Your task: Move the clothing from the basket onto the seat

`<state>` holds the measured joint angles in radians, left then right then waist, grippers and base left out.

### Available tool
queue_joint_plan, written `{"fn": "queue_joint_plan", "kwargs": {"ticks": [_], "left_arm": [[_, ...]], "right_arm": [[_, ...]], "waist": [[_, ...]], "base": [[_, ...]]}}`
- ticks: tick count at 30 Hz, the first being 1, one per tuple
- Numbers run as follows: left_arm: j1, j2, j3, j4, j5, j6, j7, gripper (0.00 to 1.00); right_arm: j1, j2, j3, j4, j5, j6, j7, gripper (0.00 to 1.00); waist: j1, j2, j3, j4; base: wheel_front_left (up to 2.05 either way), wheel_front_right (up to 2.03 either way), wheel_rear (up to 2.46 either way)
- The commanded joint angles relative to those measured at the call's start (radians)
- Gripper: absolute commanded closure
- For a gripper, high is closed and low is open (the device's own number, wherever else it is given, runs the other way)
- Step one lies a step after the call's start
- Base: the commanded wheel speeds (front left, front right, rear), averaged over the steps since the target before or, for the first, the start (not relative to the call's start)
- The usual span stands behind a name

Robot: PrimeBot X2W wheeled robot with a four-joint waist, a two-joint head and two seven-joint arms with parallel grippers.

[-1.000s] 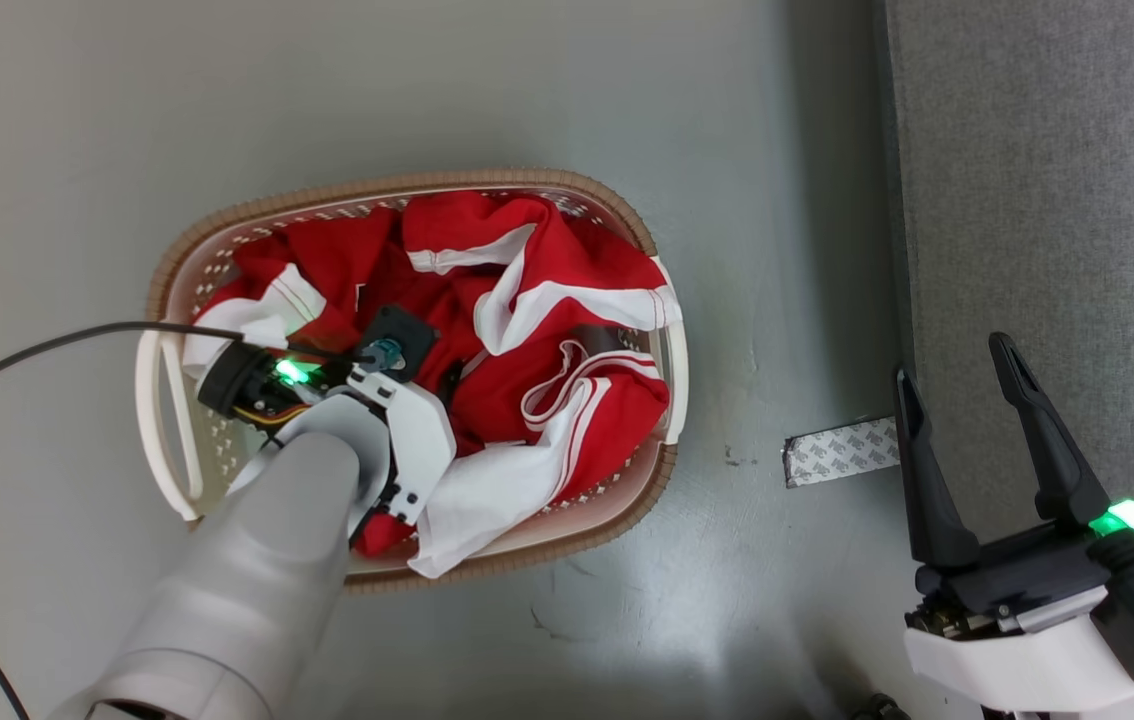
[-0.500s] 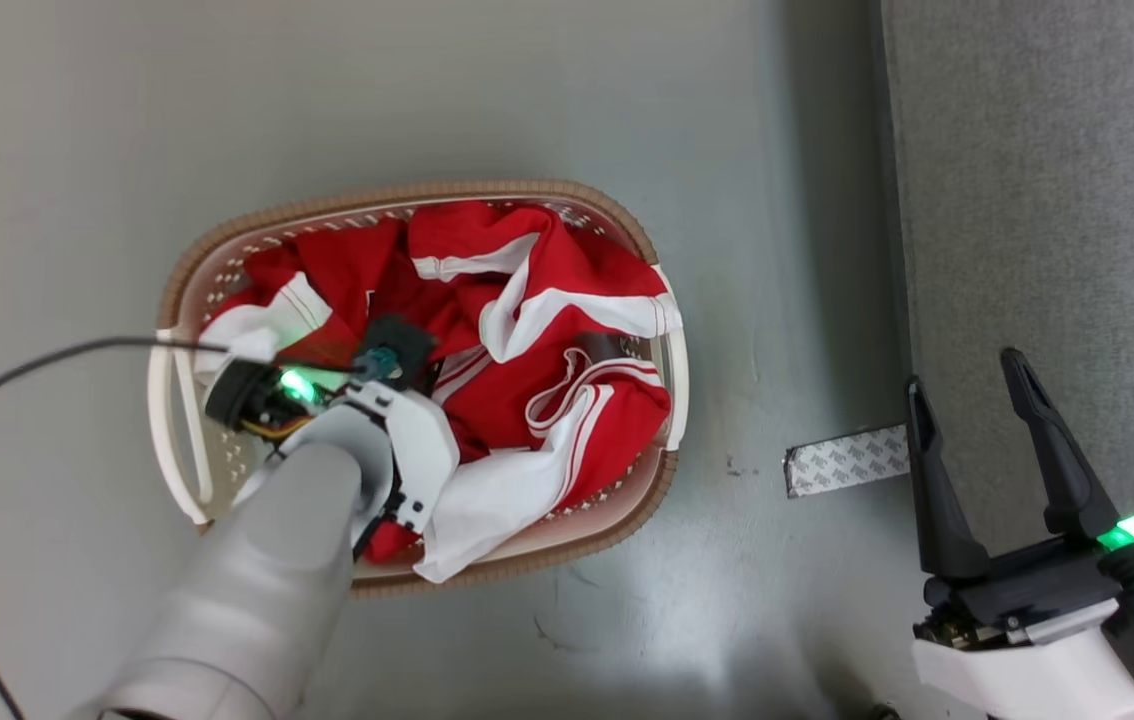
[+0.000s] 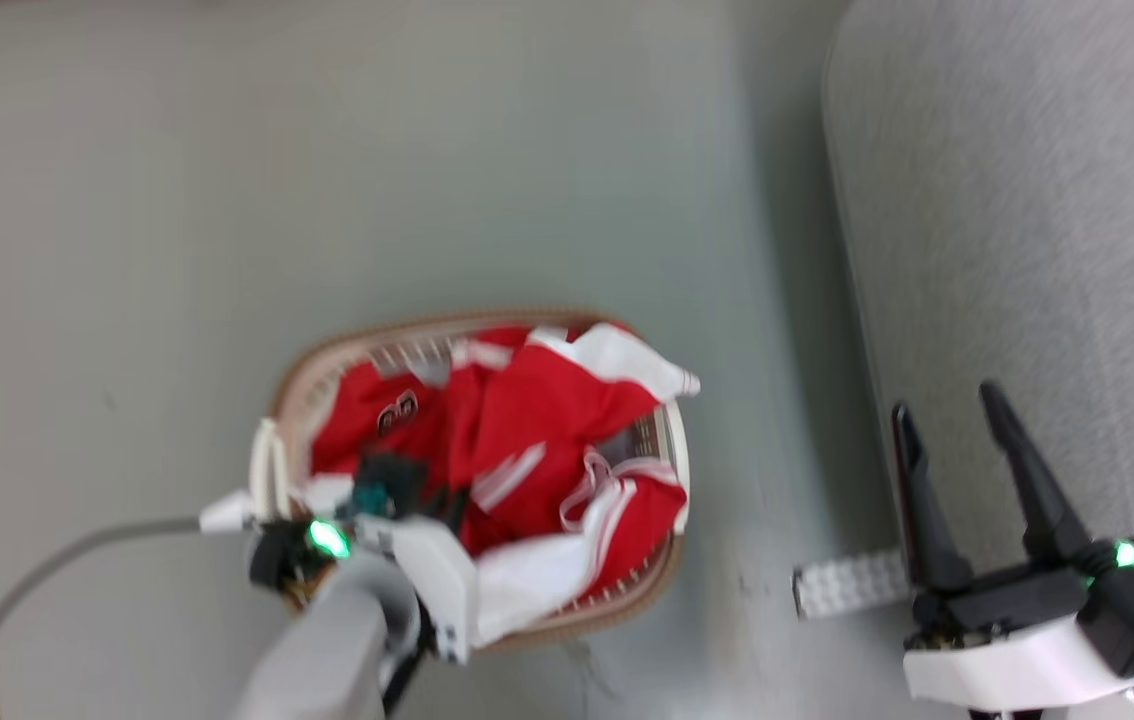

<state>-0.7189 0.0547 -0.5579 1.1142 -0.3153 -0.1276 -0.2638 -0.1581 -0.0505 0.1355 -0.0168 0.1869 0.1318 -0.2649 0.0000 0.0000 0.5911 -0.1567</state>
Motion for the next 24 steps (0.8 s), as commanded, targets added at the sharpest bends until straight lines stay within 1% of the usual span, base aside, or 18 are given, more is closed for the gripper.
{"fn": "queue_joint_plan", "kwargs": {"ticks": [1,5,6,8,14,19,24], "left_arm": [[0.047,0.002,-0.008,-0.023,-0.021,-0.004,-0.001,1.00],[0.122,0.020,-0.032,-0.098,-0.066,-0.003,-0.001,1.00],[0.122,0.020,-0.032,-0.098,-0.066,-0.003,-0.001,1.00],[0.150,0.035,-0.038,-0.140,-0.085,-0.003,-0.001,1.00],[0.210,0.077,-0.022,-0.265,-0.123,-0.003,-0.001,1.00],[0.241,0.111,-0.021,-0.379,-0.121,0.019,0.013,1.00],[0.265,0.151,0.000,-0.540,-0.137,0.055,0.057,1.00]], "right_arm": [[0.022,0.000,-0.001,0.017,0.013,-0.002,0.001,0.00],[0.053,-0.001,-0.008,0.047,0.025,-0.002,0.001,0.00],[0.053,-0.001,-0.008,0.047,0.025,-0.002,0.001,0.00],[0.069,0.000,-0.010,0.061,0.029,-0.002,0.001,0.00],[0.124,-0.001,0.001,0.100,0.032,-0.002,0.001,0.00],[0.157,-0.007,0.011,0.129,0.035,-0.002,0.001,0.00],[0.181,-0.014,0.031,0.147,0.039,-0.002,0.001,0.00]], "waist": [[0.0000,0.0000,-0.133,0.035],[0.0000,0.0000,-0.243,0.053],[0.0000,0.0000,-0.243,0.053],[0.0000,0.0000,-0.293,0.059],[0.0000,0.0000,-0.430,0.085],[0.0000,0.0000,-0.514,0.098],[0.0000,0.0000,-0.575,0.110]], "base": [[0.00,0.00,0.00],[0.00,0.00,0.00],[0.00,0.00,0.00],[0.00,0.00,0.00],[0.00,0.00,0.00],[0.00,0.00,0.00],[0.00,0.00,0.00]]}}
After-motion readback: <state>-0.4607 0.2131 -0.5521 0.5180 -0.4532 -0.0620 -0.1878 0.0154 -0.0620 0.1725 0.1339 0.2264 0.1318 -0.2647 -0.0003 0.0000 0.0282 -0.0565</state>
